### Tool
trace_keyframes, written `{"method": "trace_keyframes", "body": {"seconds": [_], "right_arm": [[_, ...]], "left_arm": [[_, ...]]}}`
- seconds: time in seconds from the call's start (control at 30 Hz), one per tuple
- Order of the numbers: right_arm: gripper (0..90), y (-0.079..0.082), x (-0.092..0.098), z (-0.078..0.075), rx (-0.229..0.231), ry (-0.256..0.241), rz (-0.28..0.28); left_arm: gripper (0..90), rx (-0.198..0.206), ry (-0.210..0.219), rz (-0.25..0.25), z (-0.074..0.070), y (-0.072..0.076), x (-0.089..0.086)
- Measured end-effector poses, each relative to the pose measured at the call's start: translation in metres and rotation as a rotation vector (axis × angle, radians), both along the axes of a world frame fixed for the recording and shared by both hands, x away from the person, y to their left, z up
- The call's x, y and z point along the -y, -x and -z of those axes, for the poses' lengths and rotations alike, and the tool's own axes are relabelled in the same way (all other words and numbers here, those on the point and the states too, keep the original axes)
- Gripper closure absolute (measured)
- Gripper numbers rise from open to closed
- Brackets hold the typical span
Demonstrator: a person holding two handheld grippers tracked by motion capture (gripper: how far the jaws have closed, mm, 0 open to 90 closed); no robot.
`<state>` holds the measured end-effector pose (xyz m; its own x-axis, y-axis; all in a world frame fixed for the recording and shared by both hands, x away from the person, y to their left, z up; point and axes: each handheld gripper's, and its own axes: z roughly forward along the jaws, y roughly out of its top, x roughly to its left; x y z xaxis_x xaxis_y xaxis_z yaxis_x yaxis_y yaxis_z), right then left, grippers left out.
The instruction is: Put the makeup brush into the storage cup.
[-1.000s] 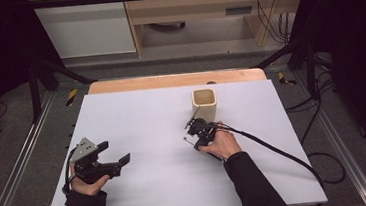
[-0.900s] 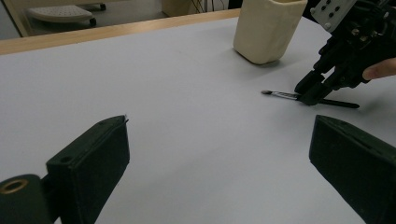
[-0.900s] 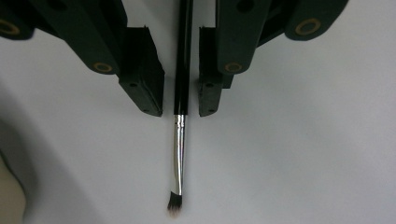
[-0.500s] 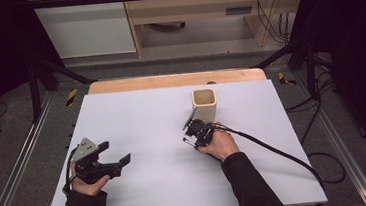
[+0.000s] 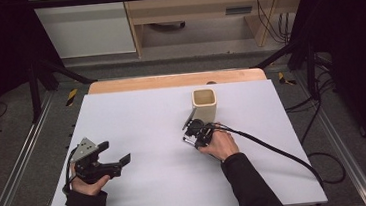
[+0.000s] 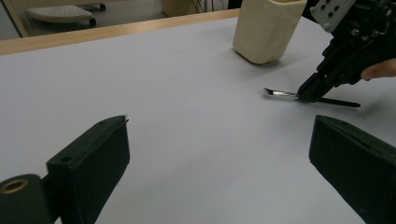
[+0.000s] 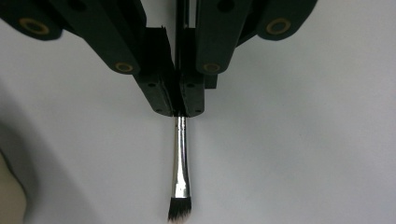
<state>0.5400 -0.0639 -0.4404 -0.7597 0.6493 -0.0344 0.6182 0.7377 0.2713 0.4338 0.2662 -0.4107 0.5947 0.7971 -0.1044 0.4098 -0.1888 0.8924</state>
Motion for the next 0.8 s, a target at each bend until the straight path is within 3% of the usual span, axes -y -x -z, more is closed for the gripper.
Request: {"method": "trace_keyframes", "body": {"seconds": [0.03,0.23,0.27,0.53,0.63,0.8], "right_arm": [[84.4,0.000,0.002,-0.002,0.019,-0.006,-0.025],[84.4,0.008,0.008,-0.021,0.048,-0.066,-0.010],[84.4,0.009,0.011,-0.025,0.075,-0.077,-0.032],[84.4,0.020,0.022,-0.046,0.133,-0.159,-0.024],[84.4,0.025,0.032,-0.055,0.168,-0.225,-0.009],[84.4,0.031,0.041,-0.064,0.215,-0.277,0.011]], "left_arm": [[4.8,0.000,0.001,0.000,0.000,0.000,0.000],[4.8,0.002,0.001,-0.001,0.000,0.000,0.000],[4.8,0.002,0.001,-0.001,0.000,0.000,0.000],[4.6,0.007,-0.002,-0.003,0.000,0.000,0.000],[4.6,0.012,-0.001,-0.005,0.000,0.001,0.001],[4.5,0.012,-0.002,-0.007,0.001,0.001,0.001]]}}
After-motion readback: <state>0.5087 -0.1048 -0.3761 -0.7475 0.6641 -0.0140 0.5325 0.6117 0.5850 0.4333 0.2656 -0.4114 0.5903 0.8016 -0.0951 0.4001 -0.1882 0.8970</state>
